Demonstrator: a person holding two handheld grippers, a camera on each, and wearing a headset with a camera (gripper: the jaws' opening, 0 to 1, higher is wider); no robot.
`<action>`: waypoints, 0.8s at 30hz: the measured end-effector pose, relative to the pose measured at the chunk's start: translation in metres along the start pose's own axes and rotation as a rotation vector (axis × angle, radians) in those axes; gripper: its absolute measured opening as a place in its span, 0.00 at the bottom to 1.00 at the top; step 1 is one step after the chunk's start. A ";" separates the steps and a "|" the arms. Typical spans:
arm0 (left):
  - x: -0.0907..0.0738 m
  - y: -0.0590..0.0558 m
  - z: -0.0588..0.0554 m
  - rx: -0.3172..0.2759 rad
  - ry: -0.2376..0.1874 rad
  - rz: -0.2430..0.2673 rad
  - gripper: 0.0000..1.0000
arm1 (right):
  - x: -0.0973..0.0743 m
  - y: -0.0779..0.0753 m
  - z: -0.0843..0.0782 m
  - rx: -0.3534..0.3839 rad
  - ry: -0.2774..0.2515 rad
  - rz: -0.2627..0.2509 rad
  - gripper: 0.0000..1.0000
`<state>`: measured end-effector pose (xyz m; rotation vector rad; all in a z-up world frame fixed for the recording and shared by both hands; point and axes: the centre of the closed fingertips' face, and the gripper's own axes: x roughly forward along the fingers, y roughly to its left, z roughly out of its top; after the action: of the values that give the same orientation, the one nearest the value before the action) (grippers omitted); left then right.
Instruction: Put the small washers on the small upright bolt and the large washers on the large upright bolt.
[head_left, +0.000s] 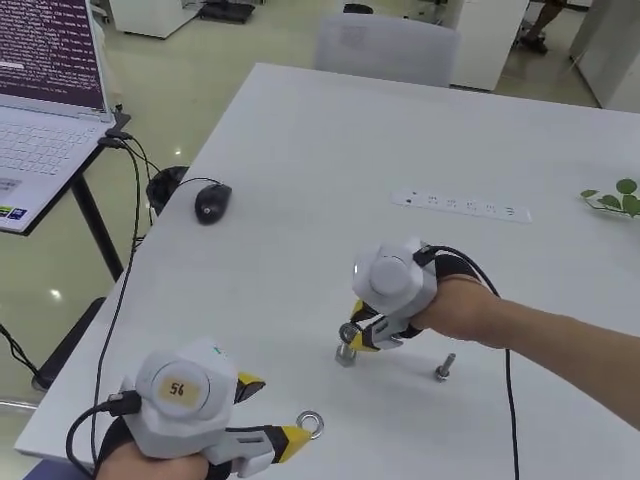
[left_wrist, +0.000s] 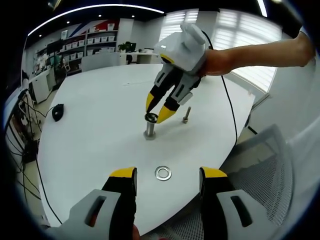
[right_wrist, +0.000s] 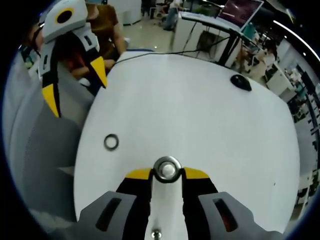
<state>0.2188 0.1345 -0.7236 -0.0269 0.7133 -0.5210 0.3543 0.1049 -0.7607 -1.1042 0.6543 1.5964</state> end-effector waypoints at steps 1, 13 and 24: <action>0.000 0.000 0.000 0.000 0.001 0.000 0.49 | 0.000 0.000 0.000 0.002 -0.001 0.001 0.23; 0.000 0.001 -0.001 -0.002 0.004 0.002 0.49 | 0.017 0.001 -0.008 0.020 0.024 0.028 0.23; -0.002 0.003 -0.004 -0.008 0.006 0.010 0.49 | 0.037 0.001 -0.017 0.085 0.031 0.032 0.23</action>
<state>0.2165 0.1390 -0.7255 -0.0290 0.7215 -0.5087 0.3577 0.1067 -0.8012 -1.0623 0.7564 1.5667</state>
